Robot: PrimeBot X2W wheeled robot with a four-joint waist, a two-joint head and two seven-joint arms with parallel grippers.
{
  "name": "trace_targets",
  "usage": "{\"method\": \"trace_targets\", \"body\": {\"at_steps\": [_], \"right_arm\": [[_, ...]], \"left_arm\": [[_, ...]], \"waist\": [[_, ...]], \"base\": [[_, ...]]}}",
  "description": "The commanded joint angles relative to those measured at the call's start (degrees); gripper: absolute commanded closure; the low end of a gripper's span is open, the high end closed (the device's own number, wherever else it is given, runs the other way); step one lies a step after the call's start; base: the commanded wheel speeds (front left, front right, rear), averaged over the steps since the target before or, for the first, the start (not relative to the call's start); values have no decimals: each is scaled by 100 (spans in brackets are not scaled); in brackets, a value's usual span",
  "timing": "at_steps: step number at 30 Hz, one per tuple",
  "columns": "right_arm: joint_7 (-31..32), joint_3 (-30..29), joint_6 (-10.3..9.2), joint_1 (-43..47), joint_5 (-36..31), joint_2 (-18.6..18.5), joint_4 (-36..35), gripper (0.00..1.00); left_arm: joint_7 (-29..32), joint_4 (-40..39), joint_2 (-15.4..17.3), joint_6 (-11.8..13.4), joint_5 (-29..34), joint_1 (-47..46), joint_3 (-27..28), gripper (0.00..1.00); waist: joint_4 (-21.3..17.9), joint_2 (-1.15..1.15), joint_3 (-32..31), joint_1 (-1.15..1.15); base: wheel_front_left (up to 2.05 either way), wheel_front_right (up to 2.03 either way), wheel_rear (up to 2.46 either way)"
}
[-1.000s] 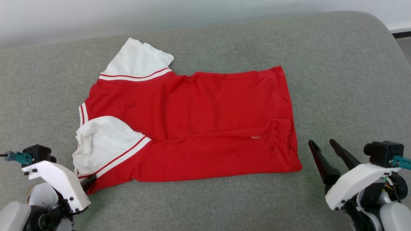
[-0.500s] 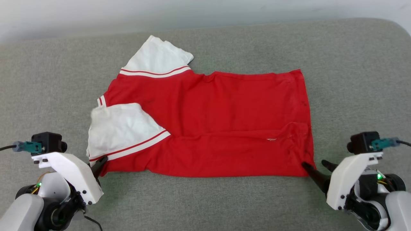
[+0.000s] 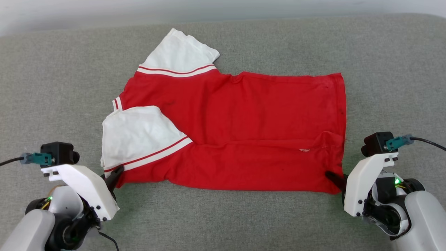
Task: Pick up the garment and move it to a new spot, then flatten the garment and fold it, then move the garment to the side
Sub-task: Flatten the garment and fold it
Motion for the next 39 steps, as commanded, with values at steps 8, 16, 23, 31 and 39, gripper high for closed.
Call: {"method": "trace_targets", "body": {"at_steps": [8, 16, 23, 31, 39], "right_arm": [[-193, 251, -2, 114, 107, -215, -115, 100], [-108, 241, -2, 593, 122, -303, -480, 100], [121, -12, -3, 1260, 102, -320, -920, 100], [-24, -307, -2, 1797, -91, -47, -953, 0], [-1283, -444, -2, 1849, -504, 152, -1259, 0]], "left_arm": [[-341, 131, -272, -1, -214, 479, 95, 100], [-573, -145, -317, 218, -272, 1164, 182, 100], [-577, -424, -256, 463, -396, 1869, 292, 100], [-639, -119, -520, 335, -436, 1816, 121, 0], [-1390, 161, -593, 239, 10, 1422, 230, 0]], "waist": [[-7, 0, -620, 0], [78, 0, -1211, 0], [127, 0, -1442, 0], [114, 0, -1406, 0], [-55, 0, -1402, 0]], "base": [[0, 0, 0], [0, 0, 0], [0, 0, 0], [0, 0, 0], [0, 0, 0]]}}
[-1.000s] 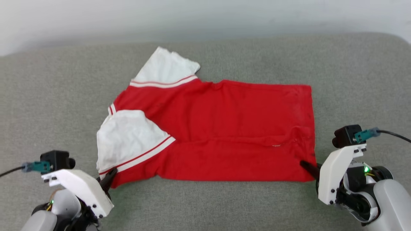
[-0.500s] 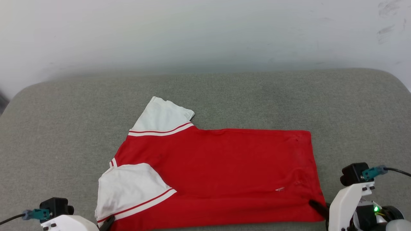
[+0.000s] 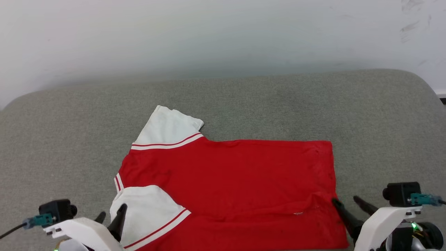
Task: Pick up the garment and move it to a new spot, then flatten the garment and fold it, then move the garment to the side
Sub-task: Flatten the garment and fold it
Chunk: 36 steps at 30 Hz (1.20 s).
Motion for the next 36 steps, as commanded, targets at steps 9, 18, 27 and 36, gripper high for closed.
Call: {"method": "trace_targets", "body": {"at_steps": [9, 18, 27, 36], "right_arm": [[-1404, -342, -2, -314, -820, 453, -786, 0], [-1801, -316, -2, -946, -1045, 737, -1388, 0], [-2120, -153, -2, -1281, -892, 867, -1246, 0], [-2416, 82, -2, -1484, -641, 921, -956, 0]], "left_arm": [[-879, -199, 91, -12, 772, -1007, 136, 0], [-520, 140, 426, -68, 935, -2652, 275, 0], [1242, 918, 1087, -404, 616, -4198, 75, 0], [3291, 1428, 1793, -195, 480, -5082, -243, 0]], "waist": [[-369, 0, 299, 1], [-939, 0, 1406, 1], [-1443, 0, 2173, 1], [-1798, 0, 2798, 1]], "base": [[0, 0, 0], [0, 0, 0], [0, 0, 0], [0, 0, 0]]}}
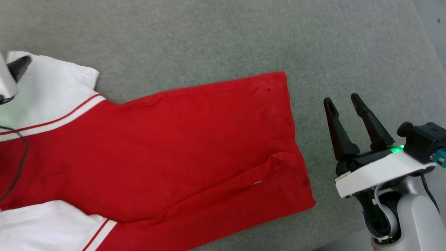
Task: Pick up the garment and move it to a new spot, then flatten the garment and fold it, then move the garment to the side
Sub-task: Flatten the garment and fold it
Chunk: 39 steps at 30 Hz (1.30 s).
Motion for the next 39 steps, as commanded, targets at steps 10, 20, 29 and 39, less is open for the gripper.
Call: {"method": "trace_targets", "body": {"at_steps": [10, 20, 29, 39], "right_arm": [[-175, 233, -2, -302, 445, 46, 401, 0], [929, 186, -2, -959, 1428, -482, 1184, 0], [2228, 383, -2, -1896, 1805, -1042, 1926, 0], [3867, 826, -6, -2612, 1758, -1240, 3023, 51]], "left_arm": [[1225, 281, 75, 493, -313, 153, -189, 96], [432, 280, -238, 427, -112, -114, -127, 100], [-88, 69, -723, 93, 9, -645, -277, 100], [-358, -3, -978, -174, 36, -781, -420, 100]], "waist": [[-330, 0, 462, -1], [25, 0, 220, -1], [696, 0, 206, -1], [1134, 0, 290, -1]], "base": [[0, 0, 0], [0, 0, 0], [0, 0, 0], [0, 0, 0]]}}
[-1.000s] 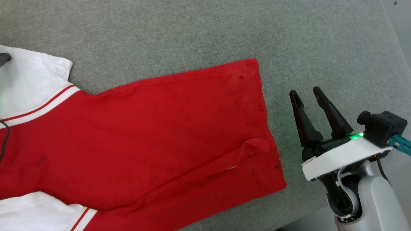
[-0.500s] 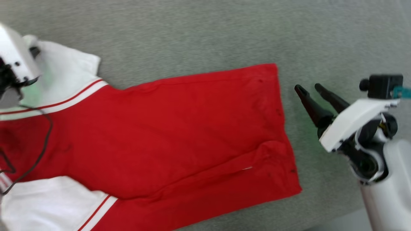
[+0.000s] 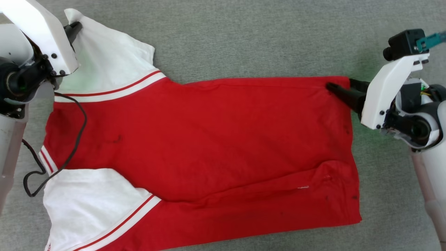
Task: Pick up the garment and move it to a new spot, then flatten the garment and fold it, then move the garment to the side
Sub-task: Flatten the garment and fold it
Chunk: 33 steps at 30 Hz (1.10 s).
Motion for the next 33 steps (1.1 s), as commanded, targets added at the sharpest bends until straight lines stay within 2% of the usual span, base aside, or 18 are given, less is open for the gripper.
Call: {"method": "trace_targets", "body": {"at_steps": [1, 5, 10, 20, 29, 33], "right_arm": [[177, 176, -10, 262, -16, 113, 268, 100], [434, 194, -7, 64, -146, 64, 218, 100], [68, -21, -7, -192, -317, -90, -184, 100], [-340, -358, -8, 495, -462, -204, -719, 100], [-565, -561, -8, 1824, -462, -7, -1056, 100], [-613, -787, -7, 2386, -385, 133, -1040, 100]], "left_arm": [[-26, 0, 8, -17, 10, -15, 1, 100], [-132, 67, -25, -69, -30, 80, 15, 100], [-470, 91, -36, -152, -93, 273, 152, 100], [-1191, -242, 5, -226, -370, 1319, 517, 100], [-1866, -1127, -95, 88, -727, 3382, 872, 100], [-1977, -1436, -147, 222, -837, 4257, 884, 100]], "waist": [[28, 0, 1, 0], [90, 0, -47, 0], [154, 0, -277, 0], [335, 0, -1099, 0], [425, 0, -1856, 0], [475, 0, -2053, 0]], "base": [[0, 0, 0], [0, 0, 0], [0, 0, 0], [0, 0, 0], [0, 0, 0], [0, 0, 0]]}}
